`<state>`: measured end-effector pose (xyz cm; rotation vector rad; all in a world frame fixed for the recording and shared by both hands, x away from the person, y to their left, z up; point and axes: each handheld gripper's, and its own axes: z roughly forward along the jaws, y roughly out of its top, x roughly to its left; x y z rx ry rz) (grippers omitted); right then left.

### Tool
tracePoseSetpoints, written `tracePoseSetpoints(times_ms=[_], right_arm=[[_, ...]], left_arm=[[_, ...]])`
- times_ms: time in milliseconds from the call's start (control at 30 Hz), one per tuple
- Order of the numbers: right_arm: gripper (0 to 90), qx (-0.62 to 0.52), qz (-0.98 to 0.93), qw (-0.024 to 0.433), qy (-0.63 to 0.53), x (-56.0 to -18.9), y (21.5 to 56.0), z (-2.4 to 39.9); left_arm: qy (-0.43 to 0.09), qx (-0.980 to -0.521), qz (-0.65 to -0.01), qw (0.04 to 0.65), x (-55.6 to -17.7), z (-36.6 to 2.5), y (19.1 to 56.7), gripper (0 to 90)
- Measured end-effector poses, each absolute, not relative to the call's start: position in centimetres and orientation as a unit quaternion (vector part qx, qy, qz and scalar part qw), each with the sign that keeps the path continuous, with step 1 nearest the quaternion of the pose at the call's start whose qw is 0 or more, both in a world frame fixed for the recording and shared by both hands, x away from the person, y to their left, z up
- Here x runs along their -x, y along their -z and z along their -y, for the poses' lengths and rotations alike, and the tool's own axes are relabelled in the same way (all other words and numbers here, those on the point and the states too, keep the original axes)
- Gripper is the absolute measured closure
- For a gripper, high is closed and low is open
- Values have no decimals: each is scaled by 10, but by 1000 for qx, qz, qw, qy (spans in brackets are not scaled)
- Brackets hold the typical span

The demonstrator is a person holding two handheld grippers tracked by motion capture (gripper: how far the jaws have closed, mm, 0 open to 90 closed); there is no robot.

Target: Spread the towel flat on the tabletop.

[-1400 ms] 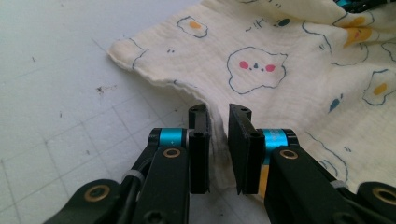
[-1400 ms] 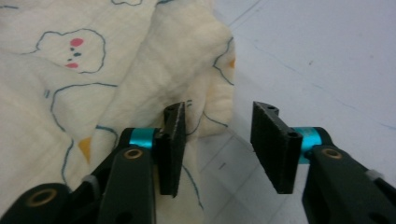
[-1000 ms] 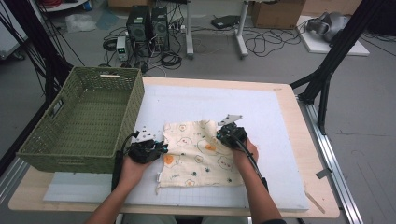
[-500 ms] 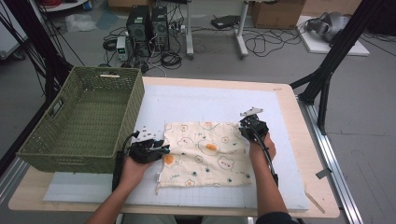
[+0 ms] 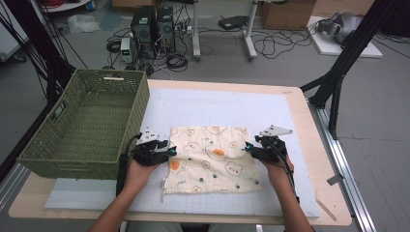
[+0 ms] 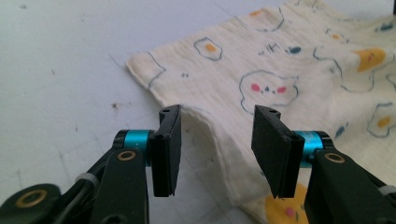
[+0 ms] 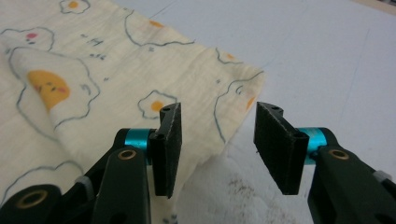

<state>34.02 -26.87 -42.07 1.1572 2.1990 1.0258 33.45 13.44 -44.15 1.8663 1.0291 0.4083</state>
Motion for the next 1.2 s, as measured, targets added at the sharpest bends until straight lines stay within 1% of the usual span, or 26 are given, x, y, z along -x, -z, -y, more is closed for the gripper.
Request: tracePoseSetpoints(times_ms=[100, 233, 300, 367, 433, 533, 600, 667, 767, 833, 900, 1067, 1100, 1133, 1167, 1200], right_arm=[[501, -410, -798, 225, -381, -335, 423, 273], [491, -406, -797, 218, -391, -335, 424, 276], [491, -402, -795, 215, -399, -334, 423, 277], [488, -399, -795, 212, -404, -334, 422, 278], [488, -397, -793, 209, -412, -334, 421, 278], [480, -395, -792, 204, -417, -334, 420, 278], [468, -396, -792, 204, -418, -335, 420, 278], [456, -396, -792, 205, -417, -336, 421, 277], [436, -400, -793, 202, -413, -337, 422, 275], [434, -400, -792, 203, -413, -337, 423, 274], [433, -399, -793, 205, -413, -336, 422, 275], [431, -403, -790, 202, -416, -336, 422, 277], [432, -402, -790, 202, -416, -336, 422, 277], [433, -402, -791, 201, -416, -336, 422, 277], [435, -400, -792, 201, -415, -336, 422, 276], [436, -398, -793, 201, -414, -336, 422, 276]], left_arm=[[-177, -754, -429, 466, -344, -133, 436, 528], [-190, -753, -442, 449, -363, -127, 431, 519], [-188, -751, -451, 444, -372, -124, 431, 519], [-186, -735, -465, 457, -379, -124, 433, 509], [-187, -724, -485, 453, -385, -124, 438, 485], [-180, -728, -505, 428, -391, -125, 449, 442], [-176, -733, -506, 420, -394, -123, 452, 413], [-179, -740, -494, 420, -397, -120, 449, 388], [-192, -760, -474, 400, -404, -110, 443, 385], [-196, -767, -477, 382, -410, -105, 442, 379], [-206, -765, -484, 372, -413, -103, 443, 386], [-213, -773, -477, 360, -415, -102, 447, 409], [-214, -776, -472, 360, -415, -102, 447, 430], [-212, -780, -464, 363, -414, -103, 447, 473], [-212, -788, -447, 366, -414, -102, 446, 553], [-214, -796, -432, 365, -413, -100, 446, 664]])
